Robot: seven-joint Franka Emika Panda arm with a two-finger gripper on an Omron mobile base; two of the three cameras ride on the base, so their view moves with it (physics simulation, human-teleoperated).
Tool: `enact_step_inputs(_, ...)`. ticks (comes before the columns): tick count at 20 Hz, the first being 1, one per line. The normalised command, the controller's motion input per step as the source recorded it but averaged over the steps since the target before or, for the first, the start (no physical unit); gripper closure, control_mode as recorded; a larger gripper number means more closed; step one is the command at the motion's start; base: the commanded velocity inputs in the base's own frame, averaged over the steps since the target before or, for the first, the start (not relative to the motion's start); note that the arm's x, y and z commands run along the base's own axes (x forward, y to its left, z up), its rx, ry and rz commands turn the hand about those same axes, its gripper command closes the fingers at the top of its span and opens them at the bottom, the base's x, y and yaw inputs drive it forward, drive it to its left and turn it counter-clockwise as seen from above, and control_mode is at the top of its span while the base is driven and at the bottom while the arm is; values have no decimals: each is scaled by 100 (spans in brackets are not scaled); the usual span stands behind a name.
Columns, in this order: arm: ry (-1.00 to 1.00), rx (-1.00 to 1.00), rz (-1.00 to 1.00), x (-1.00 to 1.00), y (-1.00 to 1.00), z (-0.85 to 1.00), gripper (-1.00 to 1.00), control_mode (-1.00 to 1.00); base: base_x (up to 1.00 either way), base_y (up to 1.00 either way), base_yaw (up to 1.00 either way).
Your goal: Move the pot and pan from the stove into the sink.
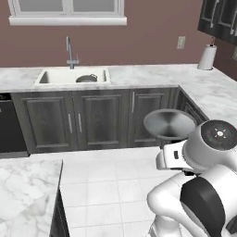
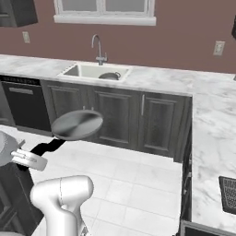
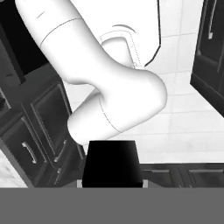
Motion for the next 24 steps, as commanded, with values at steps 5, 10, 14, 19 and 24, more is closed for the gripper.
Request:
enact_step_inputs(5, 0, 0, 0, 0, 0, 0, 100, 100, 1, -25, 5)
enact_step_inputs(10, 0, 0, 0, 0, 0, 0, 100, 100, 28, 0, 0)
enact_step_inputs(14, 0, 0, 0, 0, 0, 0, 100, 100, 68, 0, 1)
enact_step_inputs(19, 0, 0, 0, 0, 0, 0, 100, 100, 75, 0, 1)
enact_step_inputs(24, 0, 0, 0, 0, 0, 0, 100, 100, 81, 0, 2)
